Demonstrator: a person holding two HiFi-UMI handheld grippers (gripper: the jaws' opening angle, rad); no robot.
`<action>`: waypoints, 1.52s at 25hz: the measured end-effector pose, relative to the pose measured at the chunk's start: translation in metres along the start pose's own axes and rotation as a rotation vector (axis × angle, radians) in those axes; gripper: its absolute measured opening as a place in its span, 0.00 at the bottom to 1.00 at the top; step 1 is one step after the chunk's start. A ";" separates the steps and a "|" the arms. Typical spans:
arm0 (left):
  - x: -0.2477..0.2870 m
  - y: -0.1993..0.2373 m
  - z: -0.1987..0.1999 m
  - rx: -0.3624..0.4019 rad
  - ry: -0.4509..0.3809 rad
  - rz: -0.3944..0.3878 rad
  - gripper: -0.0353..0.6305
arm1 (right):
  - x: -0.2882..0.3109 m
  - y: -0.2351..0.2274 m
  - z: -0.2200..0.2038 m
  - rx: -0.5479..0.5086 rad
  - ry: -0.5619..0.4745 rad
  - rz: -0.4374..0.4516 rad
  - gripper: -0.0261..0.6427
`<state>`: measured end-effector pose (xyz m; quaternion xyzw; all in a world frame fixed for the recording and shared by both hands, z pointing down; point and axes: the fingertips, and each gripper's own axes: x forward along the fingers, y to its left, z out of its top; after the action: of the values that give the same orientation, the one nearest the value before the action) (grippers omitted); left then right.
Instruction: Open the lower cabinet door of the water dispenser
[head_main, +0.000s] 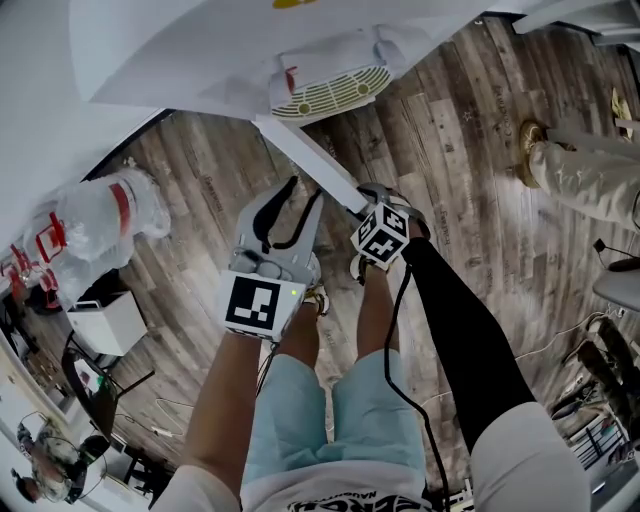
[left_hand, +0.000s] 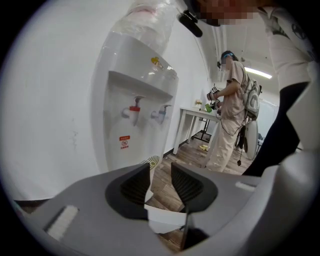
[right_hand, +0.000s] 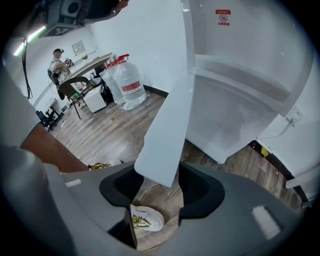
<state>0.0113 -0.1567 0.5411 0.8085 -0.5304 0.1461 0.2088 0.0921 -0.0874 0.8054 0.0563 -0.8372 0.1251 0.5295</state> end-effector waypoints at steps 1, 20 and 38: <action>-0.002 0.003 -0.001 -0.016 -0.003 0.003 0.27 | 0.001 0.003 0.001 0.004 -0.001 0.002 0.33; -0.053 0.035 -0.016 -0.045 -0.023 0.076 0.27 | 0.020 0.058 0.020 -0.034 0.036 0.042 0.35; -0.112 0.083 -0.038 -0.082 -0.073 0.162 0.27 | 0.051 0.126 0.068 -0.168 0.060 0.107 0.35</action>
<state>-0.1098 -0.0772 0.5381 0.7584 -0.6071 0.1110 0.2098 -0.0184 0.0178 0.8046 -0.0366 -0.8304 0.0841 0.5496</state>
